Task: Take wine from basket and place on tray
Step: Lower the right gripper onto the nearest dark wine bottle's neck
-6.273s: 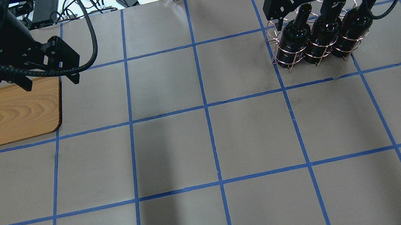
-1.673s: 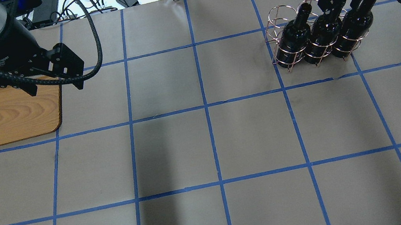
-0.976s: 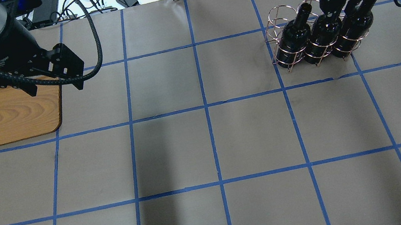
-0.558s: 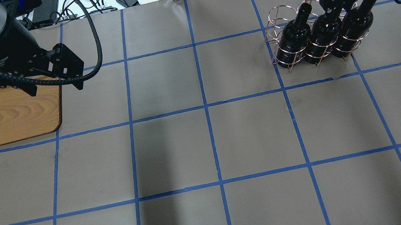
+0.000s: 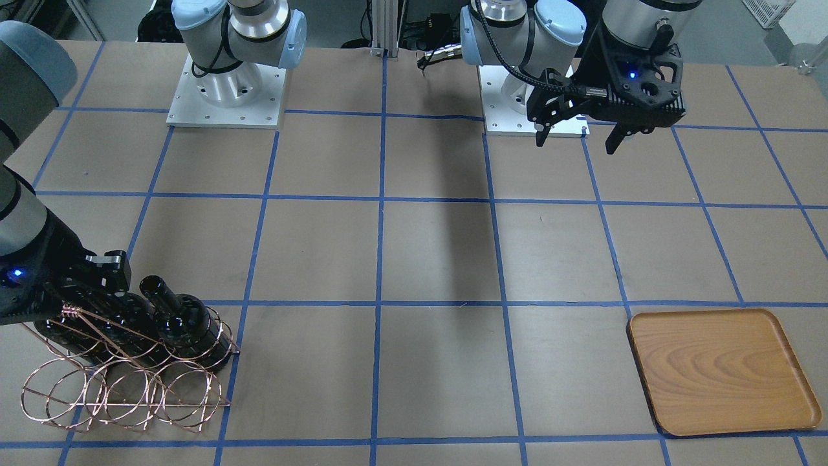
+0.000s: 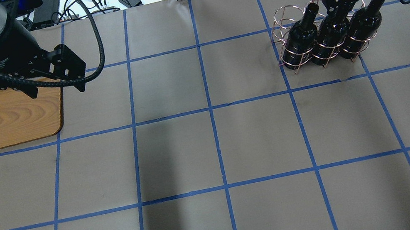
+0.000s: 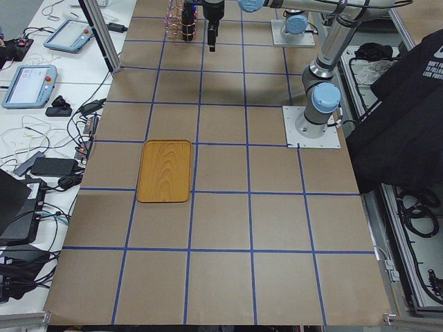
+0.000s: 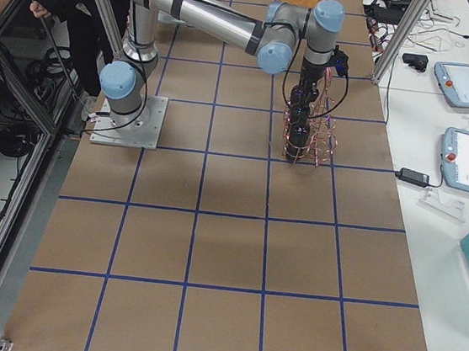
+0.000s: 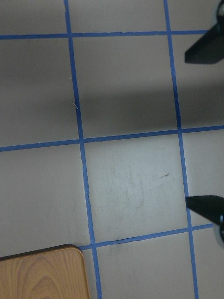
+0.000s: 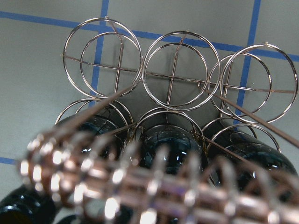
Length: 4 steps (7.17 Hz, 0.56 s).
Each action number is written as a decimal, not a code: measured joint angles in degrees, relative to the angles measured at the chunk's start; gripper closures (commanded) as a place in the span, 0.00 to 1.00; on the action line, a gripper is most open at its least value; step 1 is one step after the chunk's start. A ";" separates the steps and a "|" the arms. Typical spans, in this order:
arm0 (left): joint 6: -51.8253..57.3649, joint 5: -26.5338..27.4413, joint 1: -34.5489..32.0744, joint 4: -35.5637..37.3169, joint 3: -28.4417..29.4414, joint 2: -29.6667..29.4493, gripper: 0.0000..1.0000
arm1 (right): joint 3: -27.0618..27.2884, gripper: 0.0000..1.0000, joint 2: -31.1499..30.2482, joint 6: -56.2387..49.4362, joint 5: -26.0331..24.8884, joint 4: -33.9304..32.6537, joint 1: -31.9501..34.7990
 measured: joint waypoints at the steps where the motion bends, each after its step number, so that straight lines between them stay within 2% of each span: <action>1: 0.02 0.00 0.00 0.00 0.00 0.00 0.00 | 0.00 0.48 0.24 -0.07 -0.21 -0.02 0.00; 3: -0.01 -0.03 0.00 0.00 0.00 -0.02 0.00 | -0.03 0.52 0.32 -0.13 -0.58 0.03 0.00; 4: -0.03 -0.02 0.00 0.00 0.00 -0.02 0.00 | -0.09 0.72 0.32 -0.13 -0.61 0.05 0.00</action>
